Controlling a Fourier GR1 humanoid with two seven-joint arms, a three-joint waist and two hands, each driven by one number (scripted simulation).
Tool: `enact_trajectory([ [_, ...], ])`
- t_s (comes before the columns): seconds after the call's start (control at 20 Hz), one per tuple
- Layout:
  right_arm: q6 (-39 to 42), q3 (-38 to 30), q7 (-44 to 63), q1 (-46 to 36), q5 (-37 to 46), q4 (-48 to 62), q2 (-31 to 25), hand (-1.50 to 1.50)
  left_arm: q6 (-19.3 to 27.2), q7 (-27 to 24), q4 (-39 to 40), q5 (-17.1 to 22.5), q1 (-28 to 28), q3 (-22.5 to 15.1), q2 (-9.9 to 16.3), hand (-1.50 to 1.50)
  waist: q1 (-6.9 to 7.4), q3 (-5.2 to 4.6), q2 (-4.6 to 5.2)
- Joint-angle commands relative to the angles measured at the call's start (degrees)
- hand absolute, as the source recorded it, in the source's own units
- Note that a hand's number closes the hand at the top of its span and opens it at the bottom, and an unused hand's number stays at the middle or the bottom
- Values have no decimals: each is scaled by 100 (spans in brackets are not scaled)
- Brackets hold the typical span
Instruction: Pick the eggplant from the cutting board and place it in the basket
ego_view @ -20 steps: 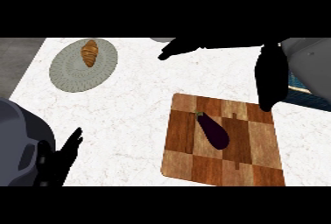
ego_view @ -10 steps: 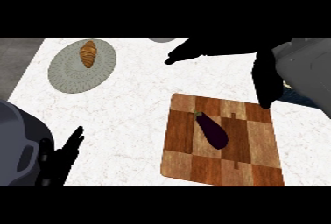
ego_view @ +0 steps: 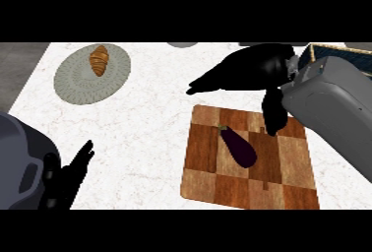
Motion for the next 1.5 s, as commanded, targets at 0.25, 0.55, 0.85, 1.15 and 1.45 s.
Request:
enact_trajectory([
  [0.25, -405, 346, -251, 903, 1099, -410, 317, -150, -264, -83, 287, -1, 107, 289, -7, 0, -59, -55, -2],
  [0.55, -536, 246, -852, 712, 1674, 490, 581, -150, -255, -99, 377, -206, 59, 269, -185, 0, -9, -56, 15],
  [0.85, -1440, 676, -1619, 1479, 2399, 662, 398, -150, -579, -182, 531, -125, 54, 562, 25, 0, -13, -54, 21],
  [1.15, -1161, 316, -1359, 1410, 2658, 722, 944, -150, -452, -162, 592, -367, 30, 489, -315, 0, -51, -58, 7],
  [1.45, -1705, 261, -1916, 1406, 3075, 1552, 1252, -150, -198, 165, 365, -629, -51, 314, -599, 0, -19, -55, 21],
])
